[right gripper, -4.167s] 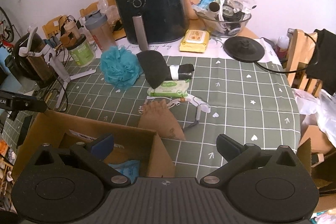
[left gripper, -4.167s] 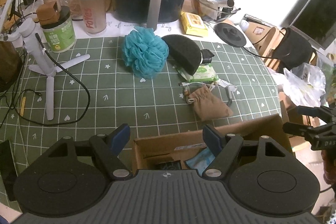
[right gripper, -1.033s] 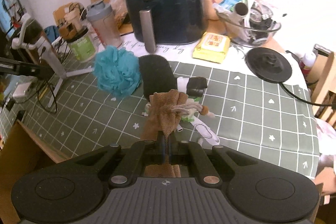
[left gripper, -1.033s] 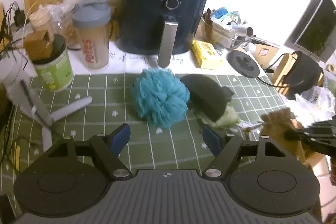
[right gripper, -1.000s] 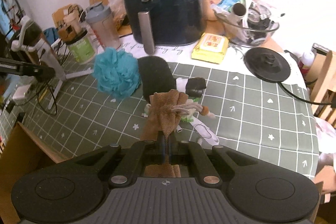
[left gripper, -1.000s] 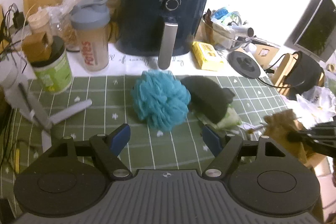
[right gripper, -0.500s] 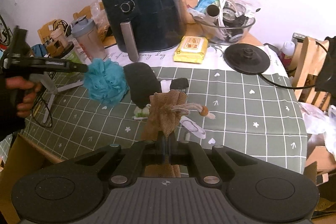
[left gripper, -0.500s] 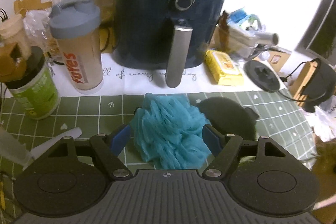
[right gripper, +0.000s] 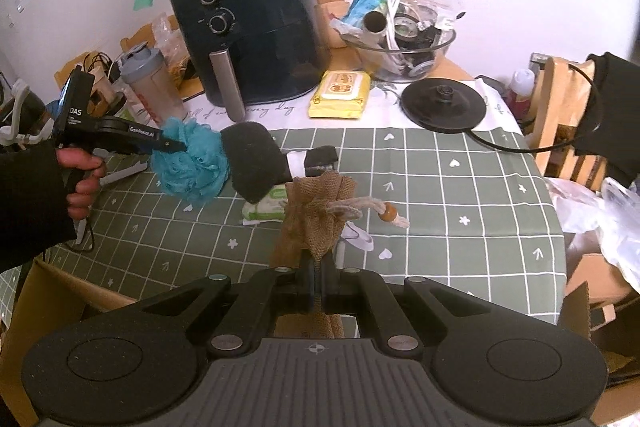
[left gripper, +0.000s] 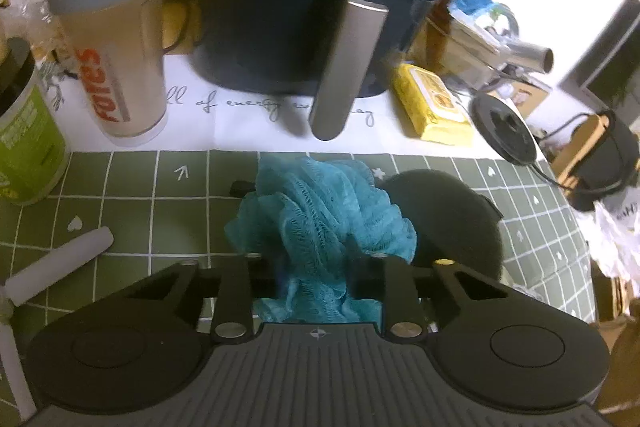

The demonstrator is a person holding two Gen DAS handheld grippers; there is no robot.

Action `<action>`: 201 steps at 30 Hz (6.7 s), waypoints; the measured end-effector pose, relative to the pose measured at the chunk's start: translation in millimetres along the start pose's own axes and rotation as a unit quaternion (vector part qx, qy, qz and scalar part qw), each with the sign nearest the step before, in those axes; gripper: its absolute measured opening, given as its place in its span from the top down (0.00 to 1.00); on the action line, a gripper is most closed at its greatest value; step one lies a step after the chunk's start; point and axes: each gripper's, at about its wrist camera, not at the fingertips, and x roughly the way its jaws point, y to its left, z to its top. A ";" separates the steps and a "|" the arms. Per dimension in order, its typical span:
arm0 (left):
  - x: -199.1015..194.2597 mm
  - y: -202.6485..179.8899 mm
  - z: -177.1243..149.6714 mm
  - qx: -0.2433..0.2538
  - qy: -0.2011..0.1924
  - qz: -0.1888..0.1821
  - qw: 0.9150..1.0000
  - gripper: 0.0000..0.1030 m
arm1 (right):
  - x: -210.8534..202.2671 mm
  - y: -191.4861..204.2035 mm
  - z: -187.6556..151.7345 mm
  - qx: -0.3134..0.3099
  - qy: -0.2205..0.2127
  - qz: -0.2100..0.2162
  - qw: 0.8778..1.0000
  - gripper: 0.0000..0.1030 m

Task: Organize soft objects
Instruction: 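Lift the tan pouch with the right gripper while the left grasps the blue sponge, then raise the blue mesh sponge and tan pouch, carrying them toward the box, then lower the sponge and pouch into the cardboard box and open both grippers, then withdraw both open grippers from the box back over the table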

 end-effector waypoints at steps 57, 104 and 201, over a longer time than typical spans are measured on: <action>-235.9 -109.6 -89.9 0.072 -0.147 -0.025 0.986 0.86 | -91.0 28.5 -0.2 -0.031 -0.089 0.107 0.990 0.95; -236.9 -130.1 -208.1 -0.041 -0.050 0.035 0.997 0.46 | -106.7 46.4 -42.5 -0.034 -0.046 0.219 0.974 0.95; -197.9 -108.7 -120.3 0.097 -0.089 0.057 0.990 0.22 | 92.8 -19.9 -0.2 -0.060 0.067 -0.027 0.996 0.00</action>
